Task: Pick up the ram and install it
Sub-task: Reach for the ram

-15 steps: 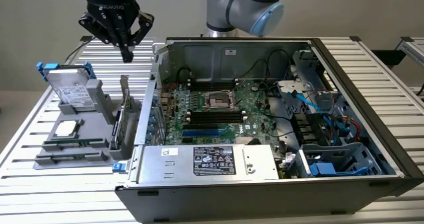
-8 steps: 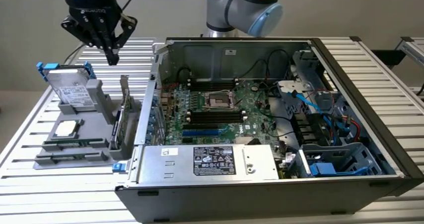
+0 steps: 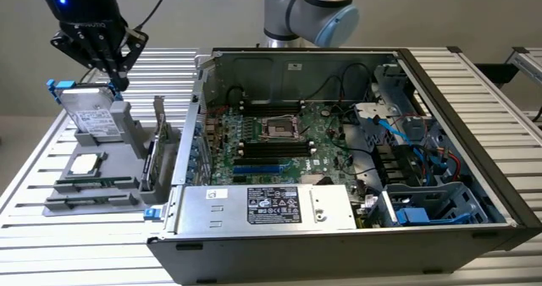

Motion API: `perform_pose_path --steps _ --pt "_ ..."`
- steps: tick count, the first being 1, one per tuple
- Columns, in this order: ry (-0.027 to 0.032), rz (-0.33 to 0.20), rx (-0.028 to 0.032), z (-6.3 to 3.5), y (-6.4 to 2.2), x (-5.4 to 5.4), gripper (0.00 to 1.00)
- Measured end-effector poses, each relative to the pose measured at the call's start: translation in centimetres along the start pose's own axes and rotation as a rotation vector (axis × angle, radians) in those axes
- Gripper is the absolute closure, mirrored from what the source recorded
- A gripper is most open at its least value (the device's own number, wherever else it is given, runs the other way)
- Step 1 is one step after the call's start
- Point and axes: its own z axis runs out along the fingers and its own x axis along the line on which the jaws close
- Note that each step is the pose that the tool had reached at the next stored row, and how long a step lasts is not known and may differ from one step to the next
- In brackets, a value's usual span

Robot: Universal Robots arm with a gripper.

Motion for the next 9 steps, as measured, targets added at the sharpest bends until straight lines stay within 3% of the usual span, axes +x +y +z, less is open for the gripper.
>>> perform_pose_path --steps 5,9 --pt "0.0000 0.000 0.0000 0.68 -0.45 2.2 0.90" --pt "0.0000 0.000 -0.0001 0.95 -1.38 3.0 0.90"
